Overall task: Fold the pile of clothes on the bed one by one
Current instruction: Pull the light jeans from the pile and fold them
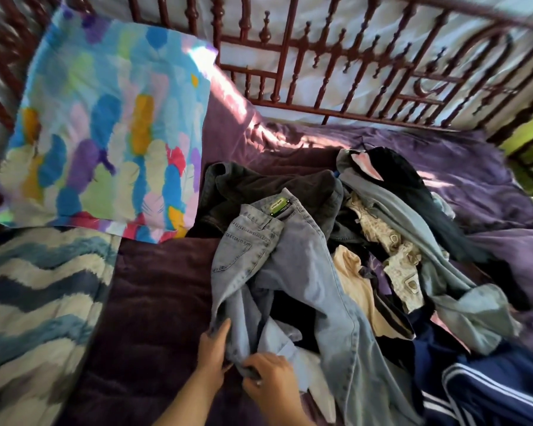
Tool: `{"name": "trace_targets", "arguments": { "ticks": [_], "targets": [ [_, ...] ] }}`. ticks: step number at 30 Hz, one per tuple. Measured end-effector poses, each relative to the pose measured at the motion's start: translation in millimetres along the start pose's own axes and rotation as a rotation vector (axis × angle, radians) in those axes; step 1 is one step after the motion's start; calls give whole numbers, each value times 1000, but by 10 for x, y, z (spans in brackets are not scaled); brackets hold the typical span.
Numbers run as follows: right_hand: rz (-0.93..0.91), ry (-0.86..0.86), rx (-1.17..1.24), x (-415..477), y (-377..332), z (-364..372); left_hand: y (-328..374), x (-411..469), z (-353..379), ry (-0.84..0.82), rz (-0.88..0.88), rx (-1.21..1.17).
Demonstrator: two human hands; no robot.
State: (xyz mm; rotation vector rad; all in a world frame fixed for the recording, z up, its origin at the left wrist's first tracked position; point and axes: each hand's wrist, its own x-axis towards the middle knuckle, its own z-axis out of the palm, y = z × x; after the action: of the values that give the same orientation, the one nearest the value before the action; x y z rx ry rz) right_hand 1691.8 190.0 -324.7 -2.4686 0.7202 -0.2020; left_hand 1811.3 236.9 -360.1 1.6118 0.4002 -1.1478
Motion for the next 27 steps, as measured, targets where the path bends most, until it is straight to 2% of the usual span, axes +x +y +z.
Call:
{"name": "trace_targets", "arguments": {
  "ticks": [3,5,7,8,11,13,17,27],
  "targets": [
    [77,-72,35,-129,-224,51,83,-31,-189,190,159,-58],
    [98,-97,50,-205,-330,49,222,-154,-322,225,267,-52],
    [89,-93,76,-260,-401,57,237,-181,-530,237,390,71],
    [118,-144,72,-255,-416,79,192,-166,-651,247,432,153],
    [130,-433,56,-263,-496,101,-44,-105,-969,299,393,354],
    [181,-487,71,-253,-533,161,-230,-82,-1115,329,306,415],
    [305,-441,64,-101,-564,137,-396,-78,-1247,341,271,565],
    [478,-297,43,267,-53,-336,88,113,-926,325,469,680]
  ]
}}
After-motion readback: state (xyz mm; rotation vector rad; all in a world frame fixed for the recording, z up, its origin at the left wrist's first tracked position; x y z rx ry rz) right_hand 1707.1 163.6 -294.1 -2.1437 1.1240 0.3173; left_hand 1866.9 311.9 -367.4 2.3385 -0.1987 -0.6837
